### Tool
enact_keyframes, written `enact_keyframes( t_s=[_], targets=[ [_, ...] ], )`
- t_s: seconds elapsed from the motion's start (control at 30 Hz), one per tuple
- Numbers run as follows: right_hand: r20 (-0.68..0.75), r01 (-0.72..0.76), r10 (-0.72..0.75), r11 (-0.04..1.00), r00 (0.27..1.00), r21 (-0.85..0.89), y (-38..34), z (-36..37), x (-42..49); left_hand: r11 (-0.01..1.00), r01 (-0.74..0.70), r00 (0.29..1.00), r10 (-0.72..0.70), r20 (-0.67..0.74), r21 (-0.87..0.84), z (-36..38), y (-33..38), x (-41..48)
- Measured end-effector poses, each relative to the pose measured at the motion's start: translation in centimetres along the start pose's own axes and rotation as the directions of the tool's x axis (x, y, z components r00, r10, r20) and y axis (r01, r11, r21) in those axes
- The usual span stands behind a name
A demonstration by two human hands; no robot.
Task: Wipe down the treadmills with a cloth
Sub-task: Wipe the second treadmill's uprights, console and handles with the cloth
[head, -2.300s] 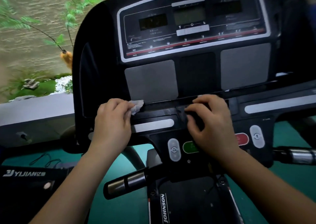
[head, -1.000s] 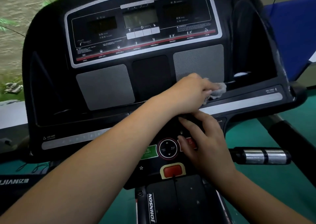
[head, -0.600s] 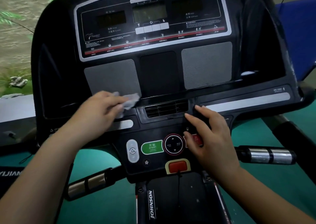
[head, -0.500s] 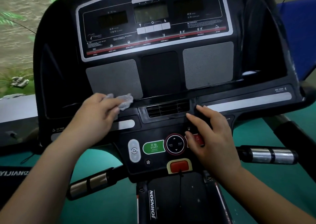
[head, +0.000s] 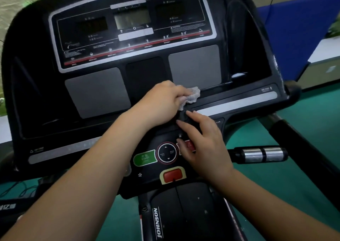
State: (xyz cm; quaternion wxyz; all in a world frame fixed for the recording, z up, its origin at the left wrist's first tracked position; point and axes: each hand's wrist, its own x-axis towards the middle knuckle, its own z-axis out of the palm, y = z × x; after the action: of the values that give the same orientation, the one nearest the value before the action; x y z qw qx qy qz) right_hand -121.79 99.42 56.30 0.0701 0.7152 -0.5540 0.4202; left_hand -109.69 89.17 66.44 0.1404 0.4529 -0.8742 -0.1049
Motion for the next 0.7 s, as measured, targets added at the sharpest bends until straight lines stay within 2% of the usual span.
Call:
enact_keyframes(
  t_s=[0.1, 0.27, 0.37, 0.47, 0.57, 0.7],
  targets=[
    [0.003, -0.005, 0.005, 1.0, 1.0, -0.011, 0.0, 0.0, -0.1, 0.999, 0.021, 1.0, -0.021, -0.013, -0.03, -0.5, -1.5, -2.0],
    [0.031, -0.019, 0.019, 1.0, 0.999, 0.008, 0.0, -0.2, 0.0, 0.985, 0.169, 0.975, -0.161, -0.153, 0.041, -1.6, -4.5, -6.8],
    [0.072, -0.028, 0.026, 0.999, 0.997, 0.023, -0.1, -0.6, 0.0, 0.972, 0.228, 0.954, -0.214, -0.208, 0.046, -1.5, -3.7, -7.2],
    [0.088, -0.036, 0.033, 0.999, 0.996, 0.034, 0.1, -1.2, -0.1, 0.975, 0.221, 0.958, -0.212, -0.195, 0.027, -0.7, -1.3, -5.1],
    [-0.02, -0.112, 0.114, 0.991, 0.993, 0.079, 1.3, -2.4, -0.4, 0.985, 0.169, 0.973, -0.174, -0.152, -0.043, 0.7, 1.6, -1.9],
    [-0.177, -0.227, 0.242, 0.969, 0.954, 0.101, 3.0, -5.1, 1.2, 0.959, 0.183, 0.977, -0.202, -0.068, -0.217, 1.2, 4.1, 1.1]
  ],
)
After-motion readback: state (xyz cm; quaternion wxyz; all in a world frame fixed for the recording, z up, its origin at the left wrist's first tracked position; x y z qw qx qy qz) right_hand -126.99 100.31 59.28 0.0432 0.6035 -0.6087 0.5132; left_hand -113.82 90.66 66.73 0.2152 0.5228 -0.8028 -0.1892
